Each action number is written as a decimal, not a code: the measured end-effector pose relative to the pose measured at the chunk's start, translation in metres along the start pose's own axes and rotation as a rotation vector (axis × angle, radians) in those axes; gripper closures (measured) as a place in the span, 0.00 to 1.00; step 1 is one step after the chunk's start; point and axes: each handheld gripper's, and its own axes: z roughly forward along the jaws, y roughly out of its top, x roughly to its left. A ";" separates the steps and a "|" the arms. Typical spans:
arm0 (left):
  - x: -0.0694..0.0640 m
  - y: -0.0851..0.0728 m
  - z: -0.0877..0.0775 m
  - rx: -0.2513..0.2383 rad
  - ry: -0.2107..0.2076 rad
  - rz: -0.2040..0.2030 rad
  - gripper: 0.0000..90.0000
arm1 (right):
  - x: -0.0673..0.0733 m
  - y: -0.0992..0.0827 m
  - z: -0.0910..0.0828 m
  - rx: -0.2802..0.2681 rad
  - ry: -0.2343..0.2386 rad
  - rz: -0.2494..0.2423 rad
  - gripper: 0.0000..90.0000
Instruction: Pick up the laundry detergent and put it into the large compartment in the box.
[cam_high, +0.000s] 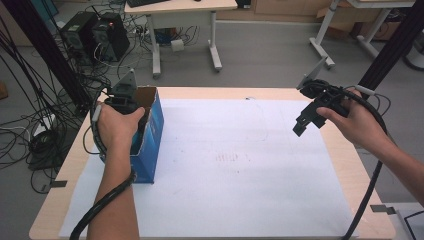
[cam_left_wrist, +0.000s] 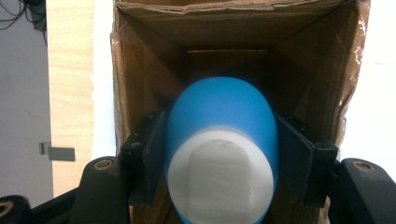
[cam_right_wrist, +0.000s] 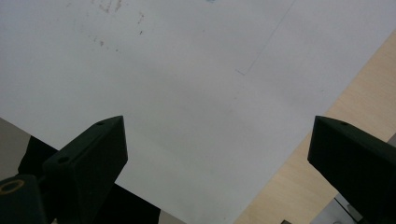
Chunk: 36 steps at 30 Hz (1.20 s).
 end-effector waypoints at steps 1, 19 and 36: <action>0.000 0.000 0.000 0.001 0.002 0.000 0.42 | 0.000 0.000 0.000 0.001 0.000 -0.001 0.05; 0.001 -0.007 -0.007 -0.020 0.008 0.005 0.34 | 0.003 0.000 0.002 0.001 -0.002 -0.007 0.05; 0.004 -0.022 -0.052 -0.062 -0.009 -0.003 0.10 | 0.009 -0.005 -0.004 -0.012 -0.004 -0.015 0.05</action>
